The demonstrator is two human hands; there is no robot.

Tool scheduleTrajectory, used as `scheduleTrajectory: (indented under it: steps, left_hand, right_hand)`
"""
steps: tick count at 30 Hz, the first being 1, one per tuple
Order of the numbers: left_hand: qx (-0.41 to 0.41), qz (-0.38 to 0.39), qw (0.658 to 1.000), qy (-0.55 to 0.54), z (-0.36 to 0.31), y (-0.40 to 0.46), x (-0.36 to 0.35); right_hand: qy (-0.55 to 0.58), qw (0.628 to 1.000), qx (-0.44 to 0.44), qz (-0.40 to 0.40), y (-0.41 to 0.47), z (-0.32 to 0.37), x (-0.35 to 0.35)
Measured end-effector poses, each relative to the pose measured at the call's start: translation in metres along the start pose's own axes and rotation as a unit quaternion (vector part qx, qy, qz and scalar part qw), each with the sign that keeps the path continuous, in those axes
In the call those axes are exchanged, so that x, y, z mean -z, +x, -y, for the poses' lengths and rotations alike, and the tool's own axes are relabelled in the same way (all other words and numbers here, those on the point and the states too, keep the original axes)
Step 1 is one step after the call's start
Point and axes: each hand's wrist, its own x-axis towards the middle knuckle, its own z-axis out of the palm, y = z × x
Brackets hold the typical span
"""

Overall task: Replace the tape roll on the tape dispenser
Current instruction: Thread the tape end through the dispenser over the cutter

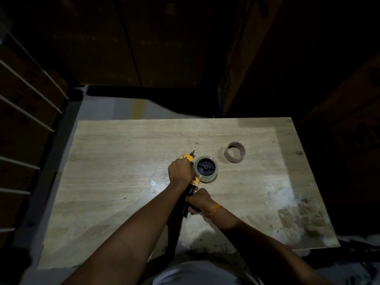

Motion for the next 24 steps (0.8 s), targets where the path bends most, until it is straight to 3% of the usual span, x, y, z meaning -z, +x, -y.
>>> scheduleTrajectory:
  steps: [8, 18, 24]
  left_hand:
    - [-0.064, 0.013, 0.997, 0.05, 0.011, 0.006, -0.002]
    - [-0.127, 0.039, 0.986, 0.096, 0.02, 0.011, 0.013]
    - [-0.214, 0.062, 0.963, 0.153, 0.024, 0.003, 0.03]
  right_hand:
    - [0.26, 0.964, 0.048, 0.022, -0.006, 0.01, -0.016]
    - [0.243, 0.968, 0.056, -0.01, -0.007, -0.005, -0.015]
    - [0.247, 0.967, 0.058, -0.021, -0.007, -0.007, -0.002]
